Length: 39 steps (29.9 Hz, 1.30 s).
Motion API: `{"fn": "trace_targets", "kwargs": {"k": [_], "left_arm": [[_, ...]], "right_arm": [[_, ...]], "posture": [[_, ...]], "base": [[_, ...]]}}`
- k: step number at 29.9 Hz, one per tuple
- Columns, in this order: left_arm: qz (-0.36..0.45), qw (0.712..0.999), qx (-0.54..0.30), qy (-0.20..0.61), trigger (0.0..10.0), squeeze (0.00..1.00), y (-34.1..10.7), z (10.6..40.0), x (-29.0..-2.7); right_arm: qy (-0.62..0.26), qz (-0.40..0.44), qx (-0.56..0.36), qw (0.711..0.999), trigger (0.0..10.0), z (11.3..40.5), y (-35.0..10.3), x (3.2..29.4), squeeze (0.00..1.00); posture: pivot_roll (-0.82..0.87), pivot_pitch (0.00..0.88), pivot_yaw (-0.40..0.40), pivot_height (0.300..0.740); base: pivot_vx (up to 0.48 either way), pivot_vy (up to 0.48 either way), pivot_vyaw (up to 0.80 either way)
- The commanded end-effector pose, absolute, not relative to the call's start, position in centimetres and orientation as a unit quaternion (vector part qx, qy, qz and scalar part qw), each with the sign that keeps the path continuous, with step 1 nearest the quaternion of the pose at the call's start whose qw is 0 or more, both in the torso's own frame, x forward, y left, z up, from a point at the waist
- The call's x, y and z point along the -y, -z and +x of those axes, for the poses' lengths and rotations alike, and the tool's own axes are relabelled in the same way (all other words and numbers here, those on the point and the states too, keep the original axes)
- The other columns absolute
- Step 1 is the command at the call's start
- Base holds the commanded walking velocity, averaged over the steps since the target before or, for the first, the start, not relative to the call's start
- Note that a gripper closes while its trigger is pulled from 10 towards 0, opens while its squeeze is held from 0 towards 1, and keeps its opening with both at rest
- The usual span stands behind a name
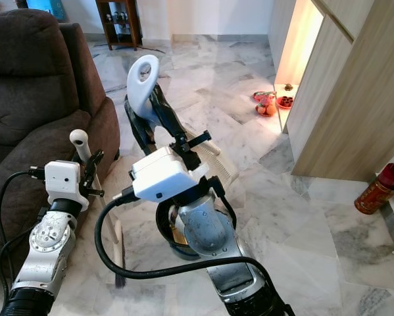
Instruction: Sweep floor
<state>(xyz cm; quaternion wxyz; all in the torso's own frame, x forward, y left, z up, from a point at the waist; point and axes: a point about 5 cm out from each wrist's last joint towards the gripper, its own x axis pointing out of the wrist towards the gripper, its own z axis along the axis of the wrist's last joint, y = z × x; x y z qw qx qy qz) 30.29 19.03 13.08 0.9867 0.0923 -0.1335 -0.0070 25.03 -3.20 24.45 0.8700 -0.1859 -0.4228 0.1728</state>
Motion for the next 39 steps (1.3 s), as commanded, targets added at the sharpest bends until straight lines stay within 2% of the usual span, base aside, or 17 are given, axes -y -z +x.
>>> {"fn": "trace_targets", "kwargs": {"k": [1,4,11,21,29,39], "left_arm": [[0.099,0.982,0.16,0.012,10.0,0.0,-14.1,30.4,-18.9],[0.099,0.982,0.16,0.013,10.0,0.0,-14.1,30.4,-18.8],[0.097,0.982,0.159,0.018,10.0,0.0,-14.0,30.4,-18.6],[0.095,0.983,0.156,0.028,10.0,0.0,-13.9,30.3,-18.4],[0.092,0.983,0.149,0.048,10.0,0.0,-13.6,30.1,-18.0],[0.091,0.984,0.138,0.062,10.0,0.0,-13.2,29.7,-18.1]], "right_arm": [[-0.169,-0.186,0.448,0.858,10.0,24.7,-25.2,3.1,0.0],[-0.145,-0.189,0.439,0.867,10.0,25.4,-25.1,3.9,0.0],[-0.026,-0.249,0.391,0.886,10.0,28.2,-24.3,9.0,0.0],[0.096,-0.264,0.313,0.907,10.0,29.6,-21.4,15.0,0.0],[0.126,-0.224,0.237,0.937,10.0,30.1,-17.5,17.6,0.0],[0.131,-0.221,0.183,0.949,10.0,30.3,-14.4,19.1,0.0]], "posture": [[0.02,0.064,0.036,0.74],[0.02,0.064,0.036,0.74],[0.02,0.056,0.037,0.74],[0.02,0.056,0.036,0.74],[0.02,0.055,0.039,0.74],[0.02,0.056,0.036,0.74]], "base": [[0.0,0.0,0.0],[0.0,0.0,0.0],[0.0,0.0,0.0],[0.0,0.0,0.0],[0.0,0.0,0.0],[0.0,0.0,0.0]]}}
